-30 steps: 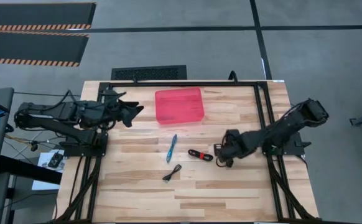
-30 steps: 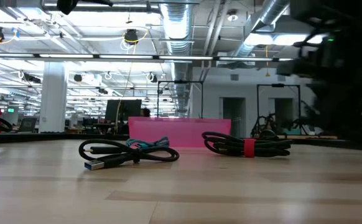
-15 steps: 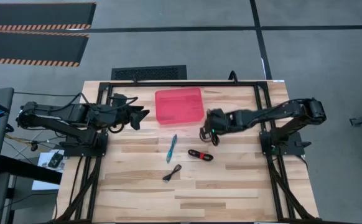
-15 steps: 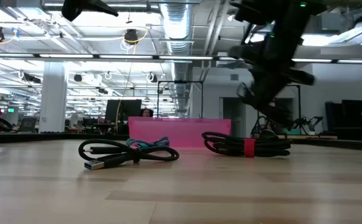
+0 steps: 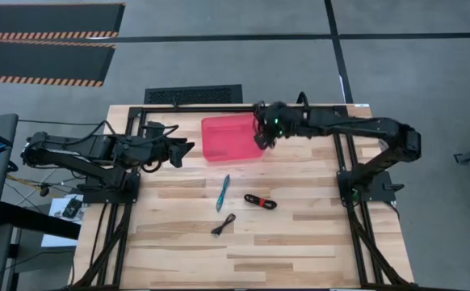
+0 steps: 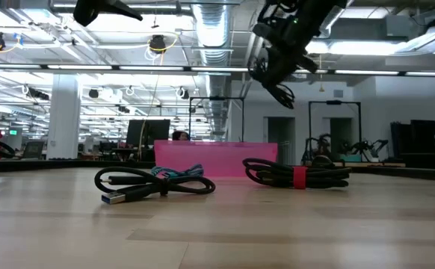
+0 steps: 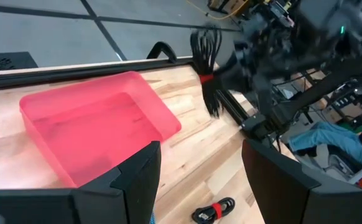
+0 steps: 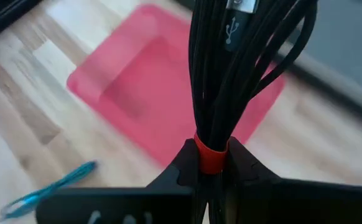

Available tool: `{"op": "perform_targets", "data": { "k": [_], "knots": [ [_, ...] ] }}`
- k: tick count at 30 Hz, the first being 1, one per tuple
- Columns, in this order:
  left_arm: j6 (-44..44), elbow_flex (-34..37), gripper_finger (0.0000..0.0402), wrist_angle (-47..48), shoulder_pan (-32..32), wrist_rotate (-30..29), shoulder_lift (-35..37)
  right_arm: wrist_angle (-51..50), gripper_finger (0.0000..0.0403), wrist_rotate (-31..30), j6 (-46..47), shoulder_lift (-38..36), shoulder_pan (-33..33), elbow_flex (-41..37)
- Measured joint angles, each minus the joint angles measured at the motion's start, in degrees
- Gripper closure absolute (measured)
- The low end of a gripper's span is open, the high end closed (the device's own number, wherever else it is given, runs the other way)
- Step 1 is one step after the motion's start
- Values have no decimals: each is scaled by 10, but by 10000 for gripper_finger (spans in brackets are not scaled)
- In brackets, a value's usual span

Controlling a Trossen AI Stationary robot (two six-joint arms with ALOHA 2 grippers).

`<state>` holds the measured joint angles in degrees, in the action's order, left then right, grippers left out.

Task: Pick and place USB-C Cables
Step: Put the right black charger cable into the pink bin

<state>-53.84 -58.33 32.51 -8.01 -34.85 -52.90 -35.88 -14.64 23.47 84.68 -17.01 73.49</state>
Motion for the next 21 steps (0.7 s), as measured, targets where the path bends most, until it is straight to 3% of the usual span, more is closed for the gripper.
{"op": "perform_targets", "data": {
  "k": [7,15,21],
  "knots": [
    [0,0,187,0,0,1,0,37,369,25,-226,9,-47,40],
    [-7,0,187,2,0,5,0,29,369,33,-335,103,-64,136],
    [-6,0,187,11,0,5,0,-13,366,91,-400,197,-62,223]
  ]
}}
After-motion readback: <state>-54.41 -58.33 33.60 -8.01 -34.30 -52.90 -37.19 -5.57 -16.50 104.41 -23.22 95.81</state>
